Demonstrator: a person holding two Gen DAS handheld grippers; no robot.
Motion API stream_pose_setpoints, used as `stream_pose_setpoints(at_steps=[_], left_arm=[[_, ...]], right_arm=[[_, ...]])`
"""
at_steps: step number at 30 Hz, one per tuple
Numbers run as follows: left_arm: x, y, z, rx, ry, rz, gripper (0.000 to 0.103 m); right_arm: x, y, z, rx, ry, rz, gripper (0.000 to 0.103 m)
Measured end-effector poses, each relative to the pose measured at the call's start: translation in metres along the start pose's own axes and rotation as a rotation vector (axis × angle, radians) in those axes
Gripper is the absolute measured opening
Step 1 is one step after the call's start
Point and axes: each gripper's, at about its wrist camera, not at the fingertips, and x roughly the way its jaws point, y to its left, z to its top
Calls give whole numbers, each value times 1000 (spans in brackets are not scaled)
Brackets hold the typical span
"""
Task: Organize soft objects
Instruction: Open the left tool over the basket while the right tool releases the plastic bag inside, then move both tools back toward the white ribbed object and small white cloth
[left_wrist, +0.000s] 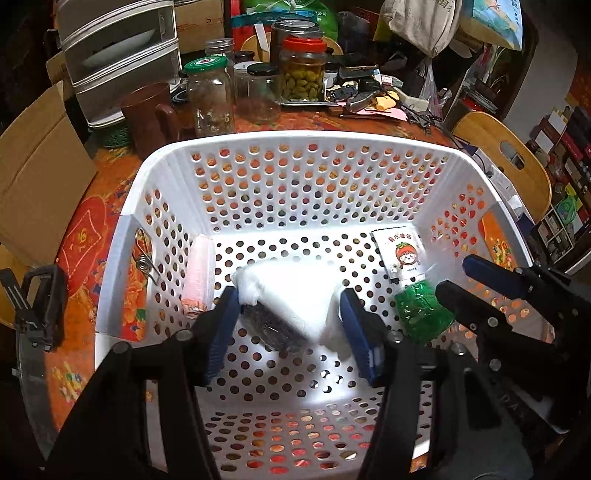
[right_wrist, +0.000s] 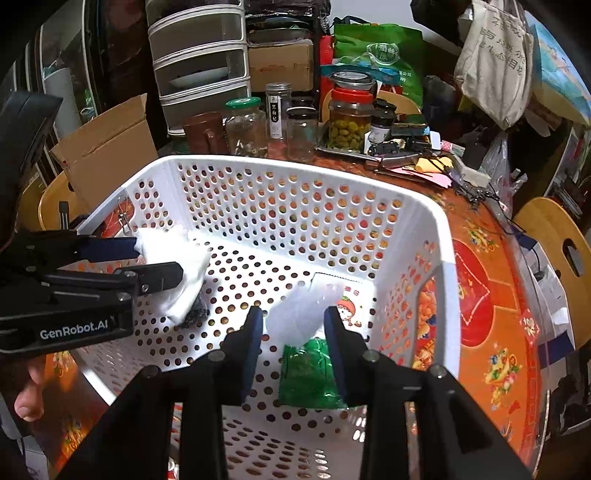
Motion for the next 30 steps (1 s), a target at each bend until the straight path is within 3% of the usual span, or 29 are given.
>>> stream_pose_setpoints(at_steps=[3,4,8,14,19,23,30], left_arm=[[-3,-1,0,4,-11,6,72],[-5,-1,0,5,-15,5,75],[-13,2,-1,1,-32,-4,81],[-38,6,-6,3,-89,-27,102],[-68,8,-18,19,-152,-23,103],[-98,11,-38,17,-215,4,103],[-152,22,-118,-3,-305,-38,103]], right_arm=[[-4,1,-1,-4,-9,4,42],[-5,1,-2,-4,-12,1,51],[-11,1,-4,-3,-27,9,65],[-26,4,-9,-11,-57,11,83],[-49,4,-18,3,-111,7,97],[-71,7,-29,14,-148,4,100],[-124,19,-83,10,-234,-9,100]])
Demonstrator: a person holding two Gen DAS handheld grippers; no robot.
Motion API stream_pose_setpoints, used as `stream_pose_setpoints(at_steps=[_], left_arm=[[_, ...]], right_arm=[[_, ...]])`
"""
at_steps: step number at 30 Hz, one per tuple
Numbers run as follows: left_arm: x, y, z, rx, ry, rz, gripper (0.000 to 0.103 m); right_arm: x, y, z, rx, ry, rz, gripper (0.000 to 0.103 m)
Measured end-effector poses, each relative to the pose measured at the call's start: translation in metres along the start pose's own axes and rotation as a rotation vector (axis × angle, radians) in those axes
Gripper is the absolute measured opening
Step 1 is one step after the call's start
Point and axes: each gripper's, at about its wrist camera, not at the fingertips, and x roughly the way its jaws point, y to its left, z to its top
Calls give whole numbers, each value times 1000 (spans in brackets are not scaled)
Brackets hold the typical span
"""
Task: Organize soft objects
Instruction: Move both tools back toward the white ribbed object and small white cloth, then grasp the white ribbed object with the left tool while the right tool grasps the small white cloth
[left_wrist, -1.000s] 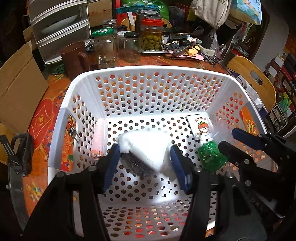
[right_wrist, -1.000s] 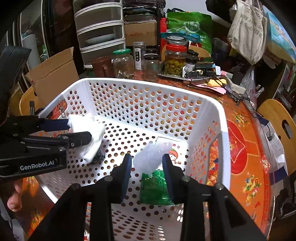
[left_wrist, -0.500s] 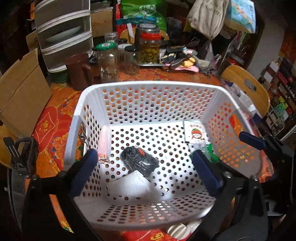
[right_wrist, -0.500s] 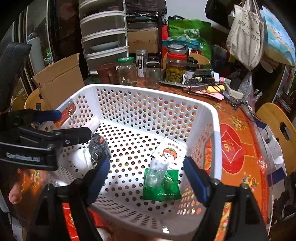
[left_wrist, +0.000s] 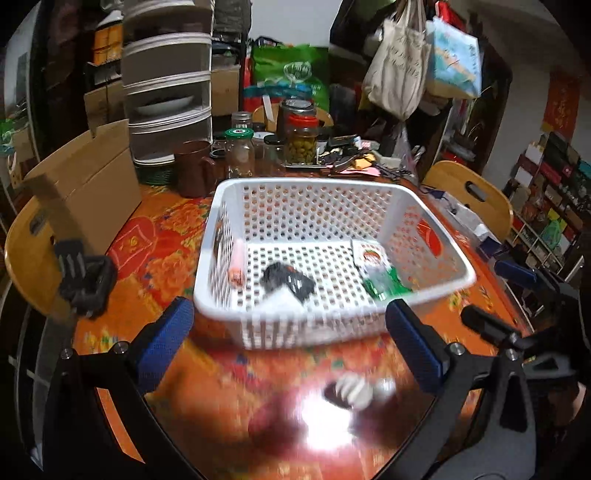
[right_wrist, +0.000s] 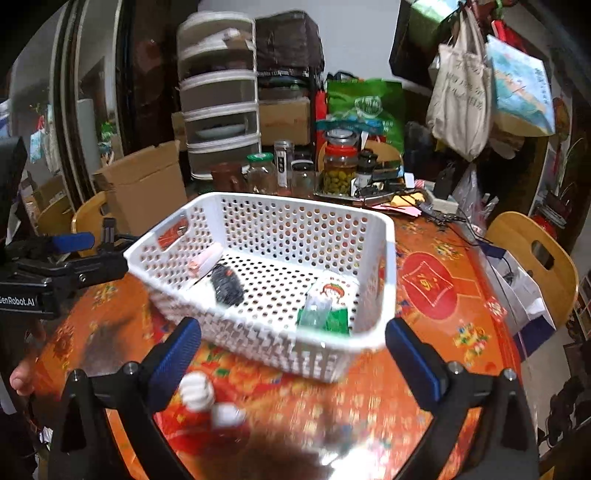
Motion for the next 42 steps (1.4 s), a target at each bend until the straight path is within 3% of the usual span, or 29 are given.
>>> stream_pose_setpoints(at_steps=[4,9,13,17,23,26,28,29,35,42], left_arm=[[-9,3,-57,-5,27,-40,103],[24,0,-105,-6,104,-46,103],[41,-8,-119,-1,121,-82,101],[49,-20,-121,10,116,-105,97],[68,-33,-118,14,134,-124,77],[77,-34,-113,8,142,-145,58],[81,-35,-111,10,141,-169,40],[83,-36,-111,10,139,-180,37],[78,-29,-109,-8,91,-157,36],[62,17,-116,-86,52,-140,36]], right_arm=[[-24,5,-48,35,-32,9,100],[-9,19,-106,58,32,46,100],[4,24,-130,69,67,70,85],[3,22,-135,85,48,88,80],[8,24,-136,74,61,95,74],[10,24,-136,73,64,99,74],[12,26,-136,70,65,100,74],[12,26,-135,68,65,101,74],[20,30,-130,62,73,111,74],[40,45,-124,24,112,120,74]])
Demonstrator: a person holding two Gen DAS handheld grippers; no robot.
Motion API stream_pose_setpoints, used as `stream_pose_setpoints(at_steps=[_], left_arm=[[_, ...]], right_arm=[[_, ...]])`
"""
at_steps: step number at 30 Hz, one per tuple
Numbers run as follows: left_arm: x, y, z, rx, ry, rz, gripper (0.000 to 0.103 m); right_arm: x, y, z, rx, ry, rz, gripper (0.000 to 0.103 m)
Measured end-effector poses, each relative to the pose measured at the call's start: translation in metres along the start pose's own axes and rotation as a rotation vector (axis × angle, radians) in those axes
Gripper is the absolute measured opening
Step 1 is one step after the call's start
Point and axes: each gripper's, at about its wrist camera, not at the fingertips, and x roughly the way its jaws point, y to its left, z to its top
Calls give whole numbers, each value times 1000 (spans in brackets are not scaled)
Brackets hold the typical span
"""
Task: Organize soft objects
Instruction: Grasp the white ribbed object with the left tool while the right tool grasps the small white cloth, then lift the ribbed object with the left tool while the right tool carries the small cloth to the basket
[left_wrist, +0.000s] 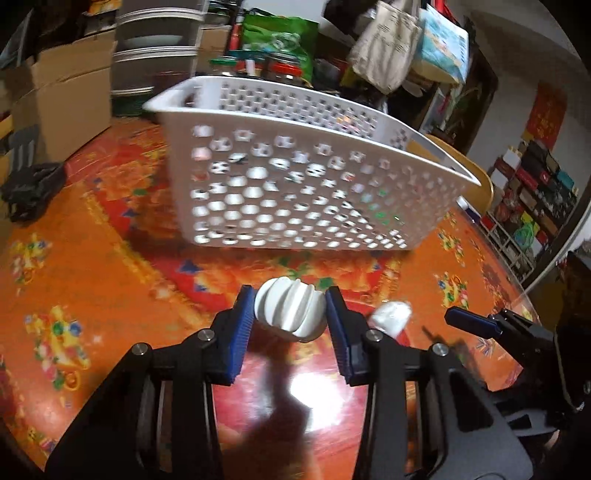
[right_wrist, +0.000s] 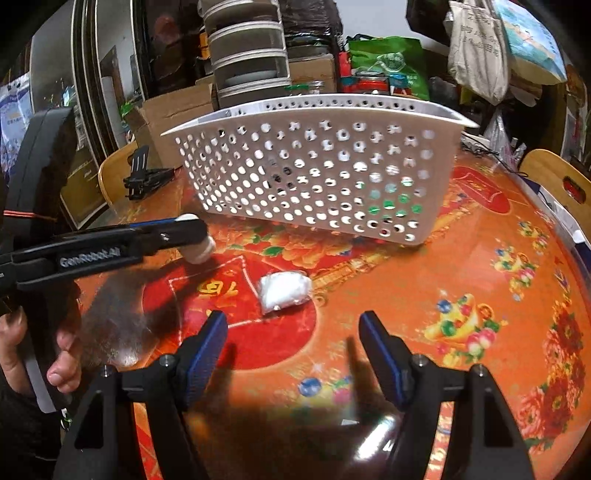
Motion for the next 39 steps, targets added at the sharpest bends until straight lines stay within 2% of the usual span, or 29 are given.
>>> stream_pose_setpoints(at_steps=[3,5,6,10,12,15,16,19,26,32,35,39], left_arm=[[-5,15,-1,-35,-16,-4,36],[-8,21,-2,-49,-26,-8,36],[-9,23,-2,-54,-30,-12,37],[-10,25,-4,-52,-33,-22,37],[-11,23,-6,-41,-38,-15,37],[-9,21,-6,-36,-31,-15,37],[-9,21,-6,-38,-29,-15,37],[-9,21,-7,-42,-31,-12,37],[-10,16,-9,-22,-37,-11,37],[-17,4,-12,26,-61,-12,37],[-24,-1,-16,12,-64,-27,37],[-46,-19,-21,39,-110,-8,37]], right_arm=[[8,7,7,-14,11,1,73],[15,11,11,-13,33,20,63],[17,14,13,-19,41,21,62],[25,22,22,-48,42,-36,59],[31,20,25,-38,60,-27,56],[40,21,27,-48,93,-44,46],[42,21,27,-51,102,-47,40],[38,22,26,-53,83,-46,38],[4,11,17,-12,-36,-40,38],[-24,5,5,7,-80,-32,38],[-38,2,1,17,-98,-32,38],[-49,-5,-4,26,-106,-39,38]])
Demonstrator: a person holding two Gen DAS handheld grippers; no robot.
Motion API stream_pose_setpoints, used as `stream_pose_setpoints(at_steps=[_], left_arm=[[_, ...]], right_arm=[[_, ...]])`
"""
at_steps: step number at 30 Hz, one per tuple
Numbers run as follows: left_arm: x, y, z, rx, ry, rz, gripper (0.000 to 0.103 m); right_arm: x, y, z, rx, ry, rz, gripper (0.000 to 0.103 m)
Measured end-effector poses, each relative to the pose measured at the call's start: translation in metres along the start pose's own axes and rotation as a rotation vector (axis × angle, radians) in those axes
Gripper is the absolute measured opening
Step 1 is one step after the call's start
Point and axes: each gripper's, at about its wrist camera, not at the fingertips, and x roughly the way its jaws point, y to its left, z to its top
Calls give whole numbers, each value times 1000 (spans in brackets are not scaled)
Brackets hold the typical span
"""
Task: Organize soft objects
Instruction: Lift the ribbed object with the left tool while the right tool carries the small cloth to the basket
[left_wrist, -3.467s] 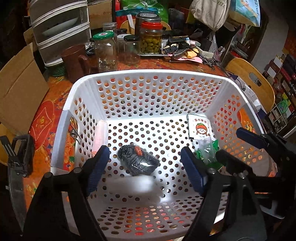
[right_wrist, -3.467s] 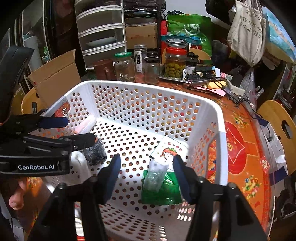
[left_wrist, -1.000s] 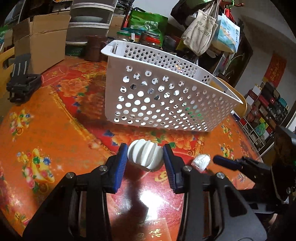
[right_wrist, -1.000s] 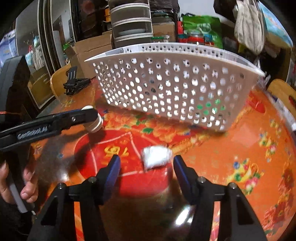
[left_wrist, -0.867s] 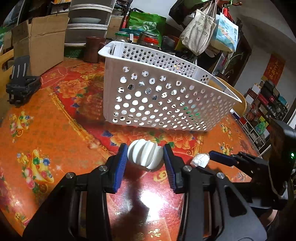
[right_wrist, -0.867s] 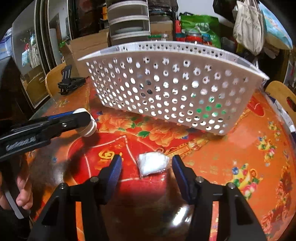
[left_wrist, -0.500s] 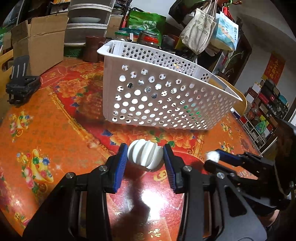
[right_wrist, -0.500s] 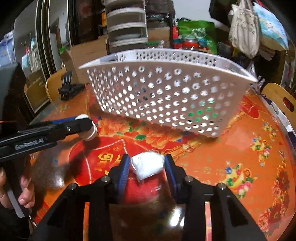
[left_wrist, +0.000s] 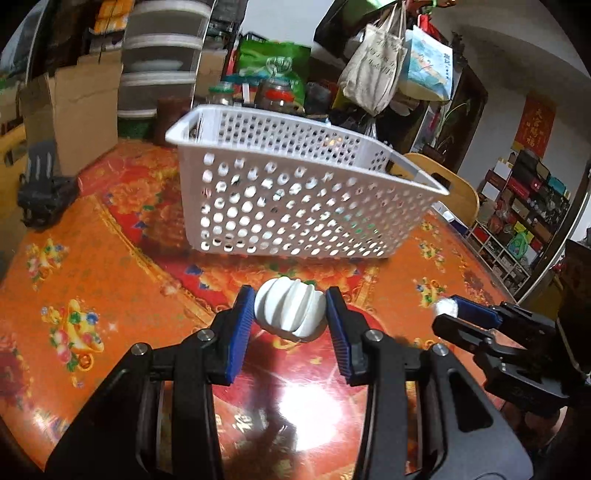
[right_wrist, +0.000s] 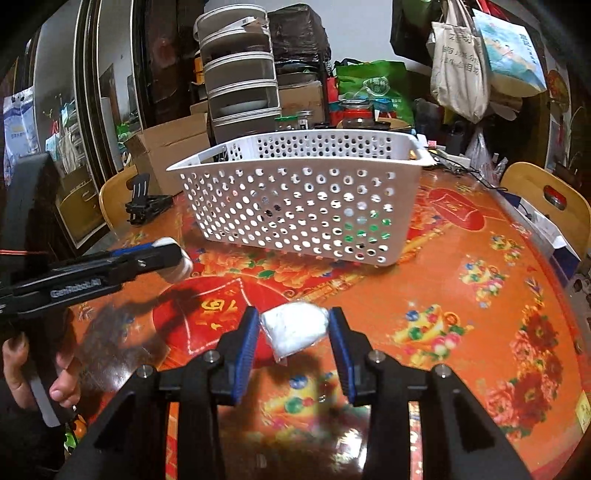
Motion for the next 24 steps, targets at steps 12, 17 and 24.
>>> stream_pose_setpoints(at_steps=[12,17,24], left_arm=[[-32,-22,7,39,-44,18,37],[-46,-28,12,51,-63,12,37],[-64,-39,32,72,-92,-7,37]], right_arm=[[-14,-14,0,23,-19,3,38],[-30,-12,6,16,-50,4,38],[-49,-16,26,22,-86,6,38]])
